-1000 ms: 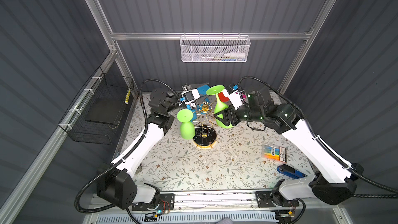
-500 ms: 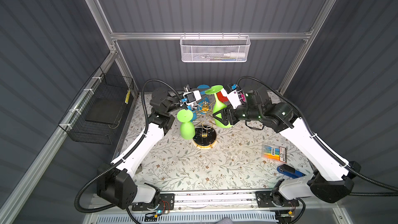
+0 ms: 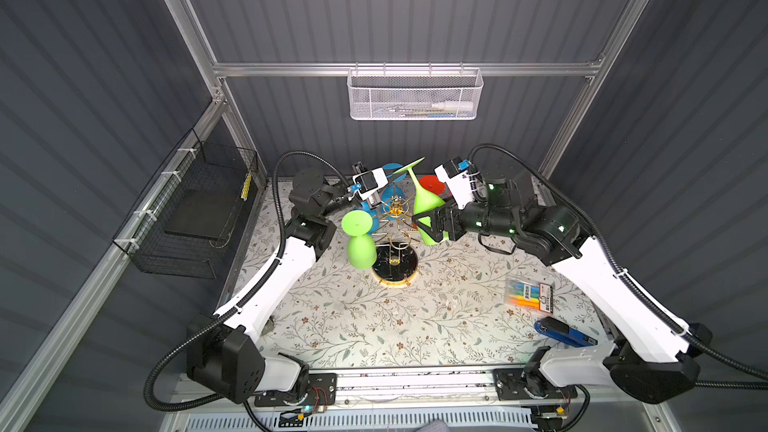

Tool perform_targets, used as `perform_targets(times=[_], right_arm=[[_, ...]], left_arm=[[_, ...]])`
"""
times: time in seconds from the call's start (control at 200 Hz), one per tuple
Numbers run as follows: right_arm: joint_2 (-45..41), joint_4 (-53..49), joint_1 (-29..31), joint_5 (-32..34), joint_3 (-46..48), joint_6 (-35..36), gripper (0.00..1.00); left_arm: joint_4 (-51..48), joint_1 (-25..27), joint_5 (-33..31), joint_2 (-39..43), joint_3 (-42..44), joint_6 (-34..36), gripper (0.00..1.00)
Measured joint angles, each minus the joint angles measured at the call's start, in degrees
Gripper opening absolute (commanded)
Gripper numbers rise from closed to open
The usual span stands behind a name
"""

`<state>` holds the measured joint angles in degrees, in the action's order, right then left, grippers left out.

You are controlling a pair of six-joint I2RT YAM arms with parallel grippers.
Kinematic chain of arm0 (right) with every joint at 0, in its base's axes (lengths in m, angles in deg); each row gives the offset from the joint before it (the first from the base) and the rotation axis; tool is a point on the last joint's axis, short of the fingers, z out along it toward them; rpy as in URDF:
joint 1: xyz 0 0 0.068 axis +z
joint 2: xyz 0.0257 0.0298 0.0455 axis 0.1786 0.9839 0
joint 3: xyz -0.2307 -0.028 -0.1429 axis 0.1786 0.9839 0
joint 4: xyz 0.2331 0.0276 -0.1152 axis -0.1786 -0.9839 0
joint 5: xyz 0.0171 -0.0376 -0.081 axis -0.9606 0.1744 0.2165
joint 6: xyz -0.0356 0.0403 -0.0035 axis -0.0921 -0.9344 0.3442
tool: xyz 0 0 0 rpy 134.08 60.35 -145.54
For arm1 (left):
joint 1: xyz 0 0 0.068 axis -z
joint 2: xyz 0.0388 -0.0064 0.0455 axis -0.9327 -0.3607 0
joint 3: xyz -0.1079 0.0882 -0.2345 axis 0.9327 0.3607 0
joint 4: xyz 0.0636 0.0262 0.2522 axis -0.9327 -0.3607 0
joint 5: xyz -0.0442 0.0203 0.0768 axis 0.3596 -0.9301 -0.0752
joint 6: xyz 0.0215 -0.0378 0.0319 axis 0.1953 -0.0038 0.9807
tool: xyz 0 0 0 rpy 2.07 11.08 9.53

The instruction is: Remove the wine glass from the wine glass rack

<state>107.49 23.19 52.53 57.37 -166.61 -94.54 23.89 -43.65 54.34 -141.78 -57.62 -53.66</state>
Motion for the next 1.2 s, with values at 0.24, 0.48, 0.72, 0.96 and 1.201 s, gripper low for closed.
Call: perform_targets(times=[0.24, 0.48, 0.72, 0.96, 1.201], right_arm=[[-9.2, 10.6, -2.6, -1.6, 9.7, -3.1, 0.93], [-21.2, 20.5, -5.8, -1.9, 19.8, -7.5, 0.90], [-25.0, 23.3, -8.3, -0.7, 23.0, -11.1, 0.75], [-20.5, 23.8, -8.4, 0.8, 22.6, -13.5, 0.67], [-17.0, 24.9, -8.4, 1.7, 20.3, -13.6, 0.62]], left_arm=[[-0.8, 0.2, -8.3, 2.1, 0.9, -11.8, 0.00], [-2.4, 0.6, -14.5, 3.7, 2.3, -22.6, 0.00], [-3.5, 0.6, -15.9, 4.4, 3.7, -28.5, 0.00], [-3.5, 0.6, -15.9, 4.9, 3.9, -30.3, 0.00], [-3.5, 0.6, -15.8, 5.4, 4.5, -31.0, 0.00]])
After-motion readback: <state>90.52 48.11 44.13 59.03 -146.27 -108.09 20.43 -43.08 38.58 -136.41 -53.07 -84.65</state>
